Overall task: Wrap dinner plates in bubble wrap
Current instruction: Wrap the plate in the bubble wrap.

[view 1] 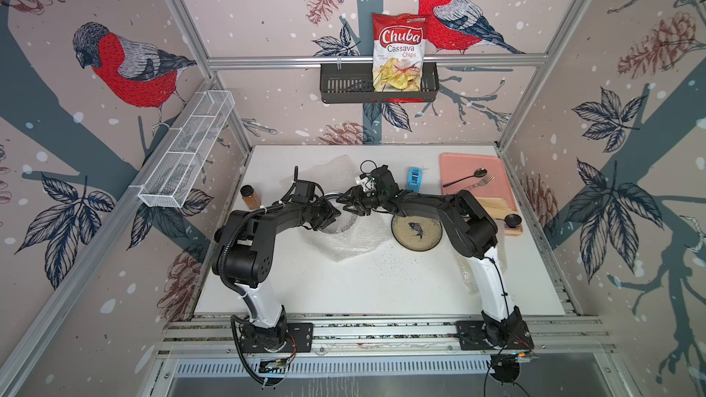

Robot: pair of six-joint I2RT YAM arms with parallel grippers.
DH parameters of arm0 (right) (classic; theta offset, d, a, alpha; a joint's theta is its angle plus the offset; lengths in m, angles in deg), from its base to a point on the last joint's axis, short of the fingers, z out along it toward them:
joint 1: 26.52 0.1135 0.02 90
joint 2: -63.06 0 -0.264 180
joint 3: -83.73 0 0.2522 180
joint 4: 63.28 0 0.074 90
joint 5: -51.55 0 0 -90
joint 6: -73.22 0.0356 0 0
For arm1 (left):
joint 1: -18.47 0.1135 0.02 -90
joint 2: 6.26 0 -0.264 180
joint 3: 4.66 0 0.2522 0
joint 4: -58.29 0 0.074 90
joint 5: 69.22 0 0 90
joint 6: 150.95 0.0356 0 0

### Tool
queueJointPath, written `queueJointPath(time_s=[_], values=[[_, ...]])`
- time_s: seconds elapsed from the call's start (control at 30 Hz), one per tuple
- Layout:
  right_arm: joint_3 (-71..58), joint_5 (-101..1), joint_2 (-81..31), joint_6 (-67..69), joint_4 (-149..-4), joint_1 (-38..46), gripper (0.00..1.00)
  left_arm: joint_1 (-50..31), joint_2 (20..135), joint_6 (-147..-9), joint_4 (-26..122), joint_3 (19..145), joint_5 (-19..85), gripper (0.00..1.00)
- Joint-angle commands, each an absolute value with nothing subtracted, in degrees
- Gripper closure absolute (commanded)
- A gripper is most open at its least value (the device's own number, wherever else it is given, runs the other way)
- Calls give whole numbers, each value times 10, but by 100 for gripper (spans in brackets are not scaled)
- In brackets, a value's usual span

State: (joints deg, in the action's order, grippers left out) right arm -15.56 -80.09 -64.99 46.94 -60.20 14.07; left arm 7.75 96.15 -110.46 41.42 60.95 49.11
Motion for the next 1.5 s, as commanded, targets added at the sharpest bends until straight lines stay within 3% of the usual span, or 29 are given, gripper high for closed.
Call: queueJointPath(time_s=[0.0, 0.4, 0.97, 1.37, 1.43, 1.47], values=[[-165, -785, -631, 410, -645, 131, 47, 77, 982, -1089, 336, 605, 397, 72], [-276, -625, -666, 227, -834, 77, 47, 76, 984, -1092, 328, 597, 396, 86], [-440, -729, -820, 263, -731, 59, 51, 77, 972, -1096, 328, 578, 398, 88], [-474, -765, -881, 359, -505, 56, 69, 77, 965, -1095, 330, 566, 398, 88], [-499, -773, -898, 365, -490, 56, 75, 77, 963, -1095, 329, 563, 398, 89], [-516, -784, -907, 368, -490, 55, 83, 77, 962, -1095, 330, 561, 398, 89]])
